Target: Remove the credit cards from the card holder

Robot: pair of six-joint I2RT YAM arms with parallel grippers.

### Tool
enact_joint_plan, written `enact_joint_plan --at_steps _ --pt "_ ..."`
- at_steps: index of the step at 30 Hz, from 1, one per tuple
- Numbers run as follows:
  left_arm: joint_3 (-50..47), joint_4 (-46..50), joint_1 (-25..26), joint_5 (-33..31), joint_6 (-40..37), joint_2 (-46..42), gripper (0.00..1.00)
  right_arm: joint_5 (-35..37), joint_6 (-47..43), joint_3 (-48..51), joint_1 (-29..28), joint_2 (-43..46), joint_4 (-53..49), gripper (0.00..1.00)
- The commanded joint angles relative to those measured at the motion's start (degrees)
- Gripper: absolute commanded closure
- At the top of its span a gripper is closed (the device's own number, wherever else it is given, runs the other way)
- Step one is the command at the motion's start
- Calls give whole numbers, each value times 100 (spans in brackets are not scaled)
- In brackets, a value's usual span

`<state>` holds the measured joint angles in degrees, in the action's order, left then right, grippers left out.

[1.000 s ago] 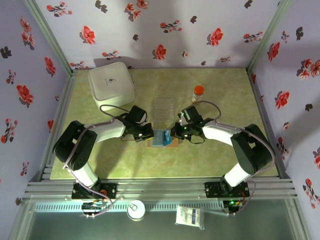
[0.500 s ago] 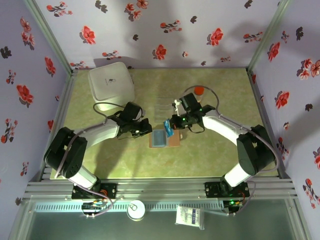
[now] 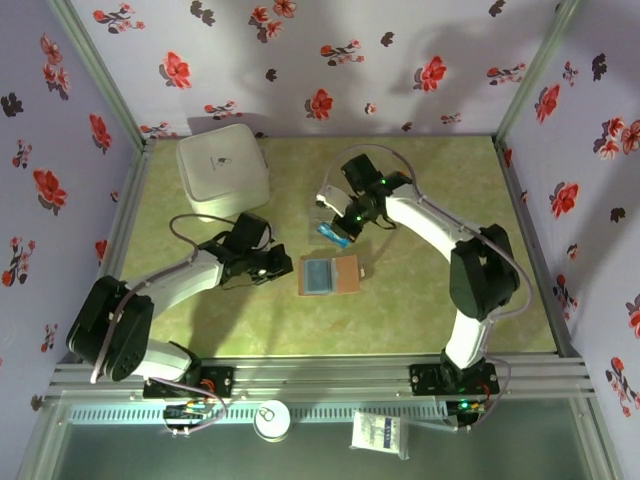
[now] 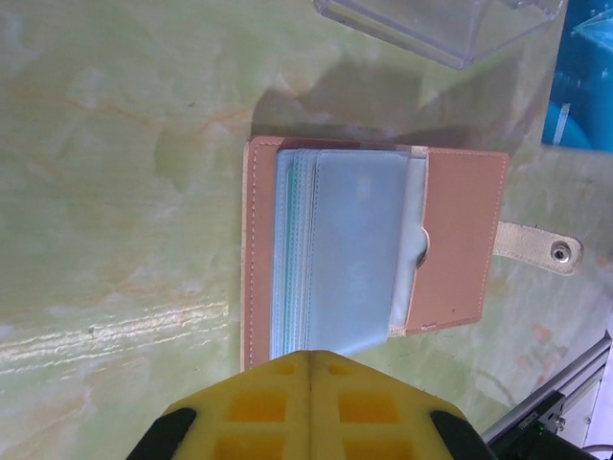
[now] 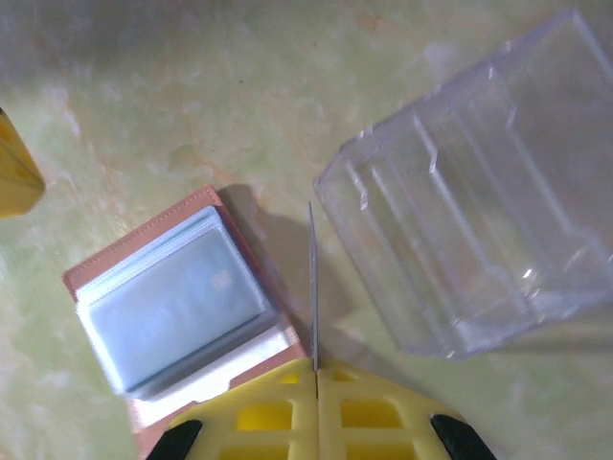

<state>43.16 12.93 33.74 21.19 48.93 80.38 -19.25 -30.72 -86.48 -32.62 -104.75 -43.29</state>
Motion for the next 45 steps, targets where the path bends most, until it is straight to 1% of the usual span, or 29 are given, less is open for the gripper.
enact_joint_plan --at_steps 1,5,9,13,17,22,32,45 --pt "-127 218 -51 -122 -80 -266 100 142 -1472 -780 -16 -393 -958 100" --pt "-248 232 -86 -160 -36 -421 100 202 -1869 -1631 -7 -974 -1323 100" --pt "-287 339 -135 -172 -48 -554 100 185 -2063 -2507 23 -1523 -1730 100" --pt "-303 441 -198 -207 -76 -687 100 130 -2182 -3137 80 -1966 -2015 100" --pt "-351 517 -262 -203 -120 -722 100 56 -2389 -3825 111 -2467 -2531 100" --pt "-444 527 -311 -202 -104 -798 100 190 -2543 -4593 133 -3042 -3184 100" --pt "-468 625 -403 -196 -125 -866 100 162 -2753 -4987 160 -3561 -3735 100" --pt "-518 595 -434 -190 -94 -852 100 -92 -2808 -5079 168 -3892 -4087 100"
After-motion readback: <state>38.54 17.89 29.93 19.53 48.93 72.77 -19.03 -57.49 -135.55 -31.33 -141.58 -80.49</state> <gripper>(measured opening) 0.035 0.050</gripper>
